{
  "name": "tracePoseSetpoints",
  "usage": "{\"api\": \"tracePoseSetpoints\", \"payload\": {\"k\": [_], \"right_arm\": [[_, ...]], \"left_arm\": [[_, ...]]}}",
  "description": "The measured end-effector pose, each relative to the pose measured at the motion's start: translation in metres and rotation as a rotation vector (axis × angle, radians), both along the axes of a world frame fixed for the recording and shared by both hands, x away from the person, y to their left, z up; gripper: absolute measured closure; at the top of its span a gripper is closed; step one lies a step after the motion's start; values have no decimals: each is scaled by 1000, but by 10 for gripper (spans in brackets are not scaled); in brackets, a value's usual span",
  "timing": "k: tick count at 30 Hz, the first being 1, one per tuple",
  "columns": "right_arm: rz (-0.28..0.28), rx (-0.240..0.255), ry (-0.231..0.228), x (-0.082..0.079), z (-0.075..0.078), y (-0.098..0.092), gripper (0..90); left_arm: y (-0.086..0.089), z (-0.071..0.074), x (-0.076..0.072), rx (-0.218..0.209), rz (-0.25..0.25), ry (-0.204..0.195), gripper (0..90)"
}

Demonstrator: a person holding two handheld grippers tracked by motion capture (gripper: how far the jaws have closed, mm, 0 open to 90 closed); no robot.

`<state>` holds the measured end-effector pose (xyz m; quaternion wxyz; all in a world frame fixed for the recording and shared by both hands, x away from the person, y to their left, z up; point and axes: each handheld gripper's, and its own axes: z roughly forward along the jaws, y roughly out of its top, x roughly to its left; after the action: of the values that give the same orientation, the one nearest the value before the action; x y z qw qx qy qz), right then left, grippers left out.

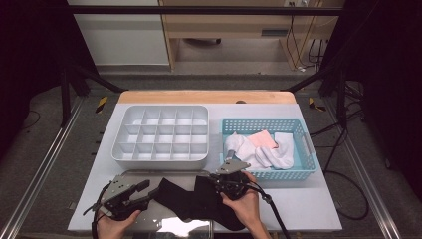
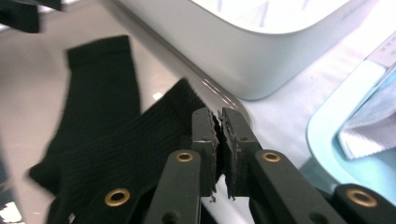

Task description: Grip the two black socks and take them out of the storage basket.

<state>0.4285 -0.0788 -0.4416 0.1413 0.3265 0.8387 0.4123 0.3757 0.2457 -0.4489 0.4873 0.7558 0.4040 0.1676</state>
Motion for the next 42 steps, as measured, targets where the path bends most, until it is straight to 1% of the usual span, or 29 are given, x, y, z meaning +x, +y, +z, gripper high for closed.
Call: {"api": "tracePoseSetpoints", "payload": {"k": [3, 5, 7, 10, 11, 13, 16, 17, 18, 19, 22, 25, 27, 31, 34, 35, 37, 38, 40, 41, 42], "right_arm": [[-23, -7, 10, 4, -3, 3, 776], [-23, 9, 4, 3, -1, -1, 753], [-21, 32, -12, -3, 7, -7, 735], [-8, 60, -19, -15, 18, -17, 718], [2, 66, -14, -20, 21, -22, 711], [4, 73, -3, -27, 22, -31, 702], [-19, 72, 16, -35, 16, -45, 683], [-26, 70, 19, -36, 14, -49, 679], [-44, 72, 27, -38, 9, -57, 679], [-54, 71, 31, -39, 7, -61, 678], [-88, 77, 44, -41, 1, -76, 674], [-113, 79, 57, -41, -6, -85, 672], [-124, 79, 67, -41, -9, -88, 669], [-125, 73, 74, -44, -12, -94, 658], [-125, 69, 78, -49, -15, -98, 648], [-128, 68, 84, -50, -15, -99, 647], [-126, 73, 92, -53, -18, -102, 643], [-127, 74, 98, -54, -19, -103, 642], [-121, 76, 111, -56, -20, -103, 641], [-117, 70, 108, -56, -20, -103, 638], [-110, 75, 109, -57, -21, -103, 636]], "left_arm": [[-9, 3, 3, 13, -27, 6, 499], [-17, 6, 5, 36, -51, 8, 499], [-24, 8, 7, 47, -68, 11, 499], [-40, 13, 13, 64, -92, 15, 500], [-46, 15, 15, 71, -102, 17, 500], [-57, 17, 20, 85, -114, 20, 500], [-74, 17, 28, 109, -136, 28, 500], [-82, 15, 32, 112, -142, 27, 500], [-87, 14, 34, 117, -147, 31, 501], [-94, 12, 38, 127, -152, 34, 501], [-106, 5, 45, 139, -170, 43, 507], [-118, -3, 51, 169, -185, 47, 512], [-123, -6, 54, 179, -193, 58, 511], [-134, -13, 61, 187, -205, 76, 511], [-140, -18, 63, 216, -215, 83, 511], [-142, -20, 63, 232, -217, 85, 511], [-145, -23, 64, 252, -215, 88, 511], [-145, -23, 64, 254, -217, 89, 513], [-146, -24, 64, 252, -224, 101, 533], [-146, -24, 64, 247, -230, 106, 569], [-146, -24, 64, 248, -234, 108, 596]]}}
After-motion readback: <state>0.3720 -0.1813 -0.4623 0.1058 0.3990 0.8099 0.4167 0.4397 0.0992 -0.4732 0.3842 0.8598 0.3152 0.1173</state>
